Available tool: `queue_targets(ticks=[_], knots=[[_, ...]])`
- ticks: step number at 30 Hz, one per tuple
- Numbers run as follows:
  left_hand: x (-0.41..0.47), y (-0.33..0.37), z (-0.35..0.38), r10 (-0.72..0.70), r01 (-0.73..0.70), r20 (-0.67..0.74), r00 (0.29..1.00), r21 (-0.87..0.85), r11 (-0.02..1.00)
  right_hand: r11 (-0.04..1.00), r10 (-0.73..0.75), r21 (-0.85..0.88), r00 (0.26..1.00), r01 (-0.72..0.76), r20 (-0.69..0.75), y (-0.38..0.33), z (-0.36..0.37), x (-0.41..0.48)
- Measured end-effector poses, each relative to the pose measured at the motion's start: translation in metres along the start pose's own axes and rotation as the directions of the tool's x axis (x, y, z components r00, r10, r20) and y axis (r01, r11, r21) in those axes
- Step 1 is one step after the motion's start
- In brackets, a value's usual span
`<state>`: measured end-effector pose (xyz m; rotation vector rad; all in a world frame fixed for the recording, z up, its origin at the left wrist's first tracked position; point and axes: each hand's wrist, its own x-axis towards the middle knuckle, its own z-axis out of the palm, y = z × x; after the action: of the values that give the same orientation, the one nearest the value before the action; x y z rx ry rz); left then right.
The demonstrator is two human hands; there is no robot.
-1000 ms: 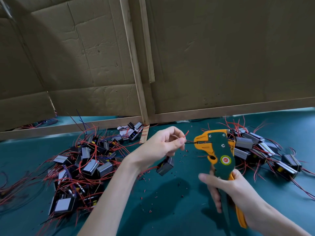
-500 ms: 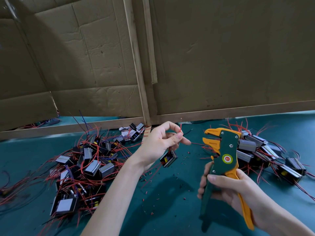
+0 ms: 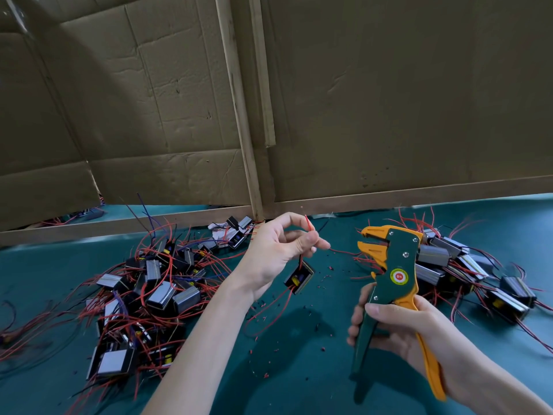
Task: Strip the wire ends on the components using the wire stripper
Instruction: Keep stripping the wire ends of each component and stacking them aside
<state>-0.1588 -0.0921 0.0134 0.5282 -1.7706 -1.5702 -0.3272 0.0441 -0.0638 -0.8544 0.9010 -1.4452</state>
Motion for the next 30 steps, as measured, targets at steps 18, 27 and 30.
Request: queue_targets(ticks=[18, 27, 30], knots=[[-0.004, 0.008, 0.009, 0.061, -0.067, 0.028, 0.998, 0.301, 0.951, 0.999, 0.02, -0.042, 0.997, -0.017, 0.073, -0.008, 0.01, -0.01], [-0.006, 0.011, 0.008, -0.001, -0.053, 0.131, 0.991, 0.409, 0.911, 0.99, 0.065, -0.128, 0.993, -0.052, 0.094, -0.005, 0.009, -0.011], [-0.007, 0.014, 0.006, -0.043, -0.027, 0.159, 0.986, 0.415, 0.909, 0.984, 0.069, -0.171, 0.993, -0.052, 0.097, -0.007, 0.011, -0.013]])
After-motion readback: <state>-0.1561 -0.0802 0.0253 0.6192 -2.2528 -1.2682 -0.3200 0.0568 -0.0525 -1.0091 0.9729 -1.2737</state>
